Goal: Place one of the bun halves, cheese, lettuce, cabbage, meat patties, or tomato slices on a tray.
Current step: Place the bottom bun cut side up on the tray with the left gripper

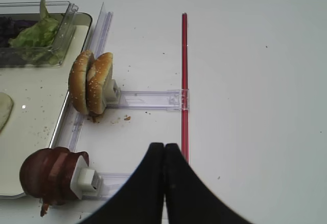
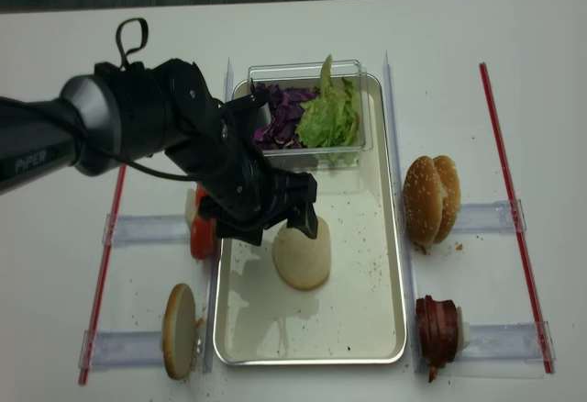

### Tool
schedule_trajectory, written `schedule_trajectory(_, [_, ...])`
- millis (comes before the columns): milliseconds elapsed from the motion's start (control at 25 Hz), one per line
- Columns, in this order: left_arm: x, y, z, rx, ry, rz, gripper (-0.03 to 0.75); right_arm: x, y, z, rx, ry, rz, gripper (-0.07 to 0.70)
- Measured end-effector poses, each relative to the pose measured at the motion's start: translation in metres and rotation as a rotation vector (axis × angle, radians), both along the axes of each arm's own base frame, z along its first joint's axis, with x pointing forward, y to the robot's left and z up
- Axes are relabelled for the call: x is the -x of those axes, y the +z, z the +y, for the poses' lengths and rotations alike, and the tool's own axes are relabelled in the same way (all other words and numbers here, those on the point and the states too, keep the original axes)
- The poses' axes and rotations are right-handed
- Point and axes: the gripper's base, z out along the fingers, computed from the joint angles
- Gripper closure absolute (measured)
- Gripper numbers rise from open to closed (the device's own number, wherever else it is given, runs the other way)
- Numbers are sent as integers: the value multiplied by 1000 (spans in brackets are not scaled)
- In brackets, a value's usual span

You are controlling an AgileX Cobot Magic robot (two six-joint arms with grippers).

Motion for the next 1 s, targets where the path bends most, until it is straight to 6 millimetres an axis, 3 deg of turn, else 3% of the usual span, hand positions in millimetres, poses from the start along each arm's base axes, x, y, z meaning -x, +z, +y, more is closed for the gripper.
schedule_trajectory(440, [1, 7, -2, 36, -7, -13, 107, 0, 0, 0, 0, 0, 0, 267])
schedule_trajectory(1000, [24, 75, 7, 137, -41, -146, 107, 0, 0, 0, 0, 0, 0, 267])
